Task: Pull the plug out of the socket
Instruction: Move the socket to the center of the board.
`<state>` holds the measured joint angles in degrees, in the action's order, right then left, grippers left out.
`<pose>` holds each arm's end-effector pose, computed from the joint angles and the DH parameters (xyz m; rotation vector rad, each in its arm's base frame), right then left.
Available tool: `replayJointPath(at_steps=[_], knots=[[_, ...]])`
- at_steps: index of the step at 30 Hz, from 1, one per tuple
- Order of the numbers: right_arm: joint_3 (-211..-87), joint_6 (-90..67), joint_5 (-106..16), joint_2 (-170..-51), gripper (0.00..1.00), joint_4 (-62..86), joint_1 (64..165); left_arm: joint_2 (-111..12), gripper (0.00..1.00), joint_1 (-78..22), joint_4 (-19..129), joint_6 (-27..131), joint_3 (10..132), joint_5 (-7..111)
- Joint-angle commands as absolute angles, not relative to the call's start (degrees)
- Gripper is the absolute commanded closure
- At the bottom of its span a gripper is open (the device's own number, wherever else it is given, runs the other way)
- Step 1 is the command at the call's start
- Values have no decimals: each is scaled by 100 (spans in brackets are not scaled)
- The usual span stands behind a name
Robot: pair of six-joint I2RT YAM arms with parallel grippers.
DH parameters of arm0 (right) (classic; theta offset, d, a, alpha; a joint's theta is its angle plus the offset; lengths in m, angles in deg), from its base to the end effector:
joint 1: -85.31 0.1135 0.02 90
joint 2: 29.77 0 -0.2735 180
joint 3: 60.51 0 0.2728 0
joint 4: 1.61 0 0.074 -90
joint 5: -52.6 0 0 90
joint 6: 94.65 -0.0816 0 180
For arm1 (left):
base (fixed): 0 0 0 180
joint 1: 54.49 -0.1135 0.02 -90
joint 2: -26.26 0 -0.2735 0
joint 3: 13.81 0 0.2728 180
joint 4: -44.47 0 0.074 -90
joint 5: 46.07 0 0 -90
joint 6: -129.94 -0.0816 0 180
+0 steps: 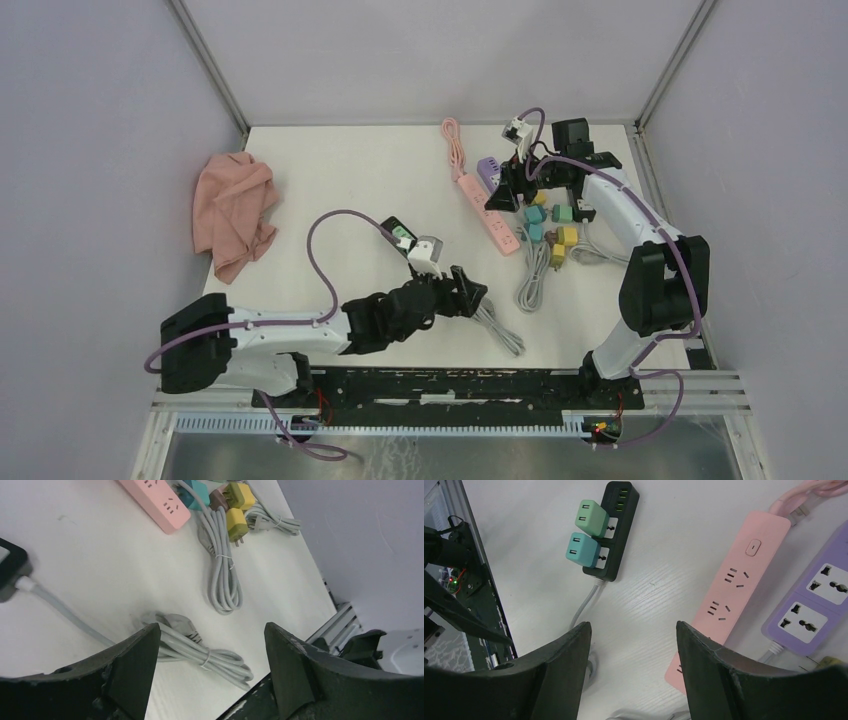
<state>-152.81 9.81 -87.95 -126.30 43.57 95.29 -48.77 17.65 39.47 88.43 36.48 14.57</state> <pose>0.3880 0.1323 0.2695 -0.8485 2.0870 1.0150 0.1404 -0.3054 0.2145 0.0478 1.9834 -0.9395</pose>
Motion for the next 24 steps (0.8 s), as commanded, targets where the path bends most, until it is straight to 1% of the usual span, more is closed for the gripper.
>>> replayJointPath(at_steps=[1,2,5,8,10,13,17,21,24], knots=[[-15484,983,-8952,-12459,31,4223,9503,-4136,18,1770,3513,6927,3204,1401],[-15476,940,-8975,-12465,31,4195,9505,-3949,18,1765,3532,6699,3098,1366],[-15456,829,-9178,-12528,31,4123,9511,-3341,13,1717,3597,6268,2799,1191],[-15373,648,-9287,-12544,32,3967,9543,-2716,10,1393,3594,5990,2450,1206],[-15359,639,-9256,-12552,32,3928,9606,-2364,9,796,3653,6135,2220,1705],[-15321,639,-9196,-12566,31,3884,9774,-1916,7,-486,3701,6563,2028,2858],[-15314,834,-8919,-12598,30,3941,10198,-1678,4,-1565,4118,6877,2114,3529],[-15338,1106,-8371,-12656,29,4054,10762,-1556,4,-1936,4561,6988,2217,3709],[-15351,1145,-7876,-12769,28,4046,11156,-1314,4,-1941,4928,7043,2151,3465]])
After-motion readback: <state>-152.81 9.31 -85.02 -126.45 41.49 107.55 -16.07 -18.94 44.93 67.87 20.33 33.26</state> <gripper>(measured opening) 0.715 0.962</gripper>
